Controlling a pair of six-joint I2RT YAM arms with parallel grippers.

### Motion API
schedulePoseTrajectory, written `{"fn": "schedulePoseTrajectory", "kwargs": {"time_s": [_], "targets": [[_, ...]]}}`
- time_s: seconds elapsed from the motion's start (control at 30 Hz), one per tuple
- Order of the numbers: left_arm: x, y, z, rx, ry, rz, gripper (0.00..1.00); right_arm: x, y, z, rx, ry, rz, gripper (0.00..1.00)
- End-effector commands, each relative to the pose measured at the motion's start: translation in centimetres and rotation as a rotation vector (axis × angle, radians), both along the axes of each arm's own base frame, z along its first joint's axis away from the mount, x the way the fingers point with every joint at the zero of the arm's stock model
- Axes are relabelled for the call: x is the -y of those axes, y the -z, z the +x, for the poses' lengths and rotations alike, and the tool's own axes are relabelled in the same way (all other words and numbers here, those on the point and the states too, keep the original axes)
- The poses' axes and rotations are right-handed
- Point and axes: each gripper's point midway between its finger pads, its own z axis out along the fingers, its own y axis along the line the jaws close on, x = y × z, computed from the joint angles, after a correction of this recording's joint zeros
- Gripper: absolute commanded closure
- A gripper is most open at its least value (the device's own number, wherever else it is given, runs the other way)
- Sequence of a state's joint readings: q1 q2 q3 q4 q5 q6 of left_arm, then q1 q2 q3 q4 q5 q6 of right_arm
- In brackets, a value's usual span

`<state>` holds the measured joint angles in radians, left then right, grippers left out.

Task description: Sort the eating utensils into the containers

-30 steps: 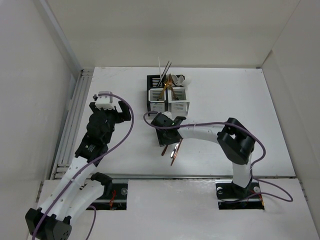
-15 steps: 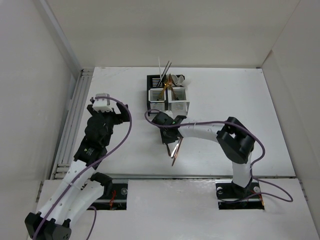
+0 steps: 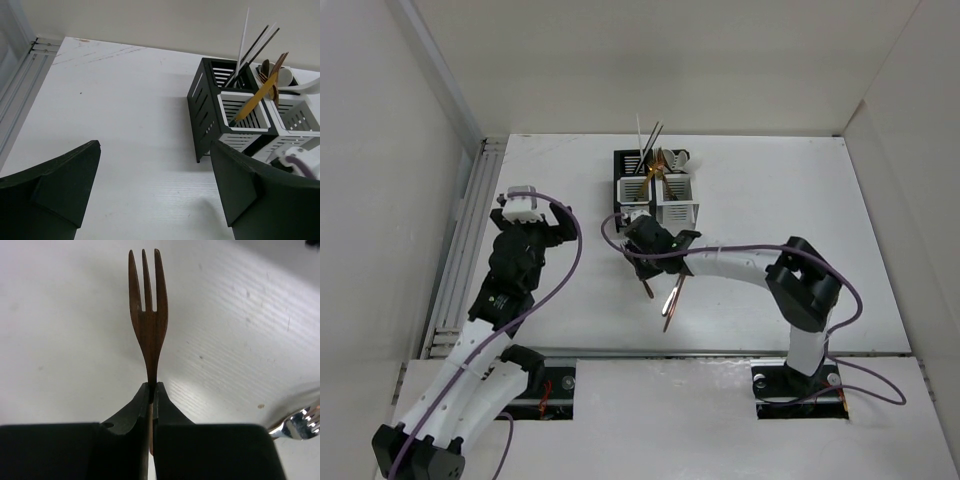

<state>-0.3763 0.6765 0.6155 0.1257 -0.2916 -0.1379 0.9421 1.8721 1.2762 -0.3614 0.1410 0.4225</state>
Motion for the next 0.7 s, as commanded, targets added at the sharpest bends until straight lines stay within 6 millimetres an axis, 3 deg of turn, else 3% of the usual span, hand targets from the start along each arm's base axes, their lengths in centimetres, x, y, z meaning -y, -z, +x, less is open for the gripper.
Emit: {"fn": "schedulePoseTrajectory", "kwargs": {"time_s": [0.0, 0.03, 0.17, 0.2, 0.27, 0.3, 0.37, 0.4, 0.43, 0.47, 0.5, 0.53, 0.63, 0.67], "targets": [[-0.7, -1.5, 0.5, 0.055, -0.033, -0.005, 0.11, -3.4, -6.7, 1.9, 0.179, -0.134, 0.176, 1.00], [-0.7, -1.9, 0.5, 0.063, -0.034, -0.008, 0.11, -3.5, -7.4, 2.1, 0.201, -0.144, 0.186, 1.00], [-1.9, -2.7, 1.1, 0.074, -0.079, -0.002, 0.11, -3.1, -13.8, 3.5, 0.391, -0.158, 0.240, 1.00], [-2.3, -2.3, 1.4, 0.062, -0.094, 0.003, 0.11, -2.7, -18.2, 4.2, 0.520, -0.157, 0.284, 1.00], [-2.7, -3.1, 1.7, 0.071, -0.110, 0.001, 0.11, -0.2, -21.4, 5.9, 0.678, -0.068, 0.267, 1.00], [-2.9, -2.5, 2.1, 0.054, -0.114, 0.007, 0.11, 0.7, -25.9, 6.6, 0.812, -0.027, 0.346, 1.00], [-2.8, -2.8, 2.5, 0.056, -0.095, 0.005, 0.11, 3.3, -28.5, 8.6, 0.966, 0.007, 0.313, 1.00], [-2.8, -3.0, 2.7, 0.056, -0.091, 0.005, 0.11, 4.2, -28.3, 9.4, 1.004, 0.013, 0.297, 1.00], [-3.1, -2.8, 3.3, 0.043, -0.097, 0.008, 0.11, 5.0, -30.0, 10.3, 1.087, 0.023, 0.313, 1.00], [-2.9, -2.6, 3.7, 0.040, -0.075, 0.008, 0.11, 5.0, -30.1, 11.0, 1.106, -0.012, 0.324, 1.00], [-2.9, -3.1, 4.0, 0.050, -0.070, 0.005, 0.11, 6.4, -29.8, 12.8, 1.116, 0.009, 0.308, 1.00], [-3.3, -2.9, 4.7, 0.034, -0.076, 0.008, 0.11, 6.5, -28.6, 14.1, 1.113, -0.006, 0.292, 1.00], [-3.2, -3.5, 5.8, 0.041, -0.055, 0.005, 0.11, 6.9, -27.9, 16.3, 1.144, -0.077, 0.298, 1.00], [-3.4, -2.7, 6.6, 0.015, -0.057, 0.009, 0.11, 6.8, -27.5, 17.1, 1.159, -0.087, 0.309, 1.00]]}}
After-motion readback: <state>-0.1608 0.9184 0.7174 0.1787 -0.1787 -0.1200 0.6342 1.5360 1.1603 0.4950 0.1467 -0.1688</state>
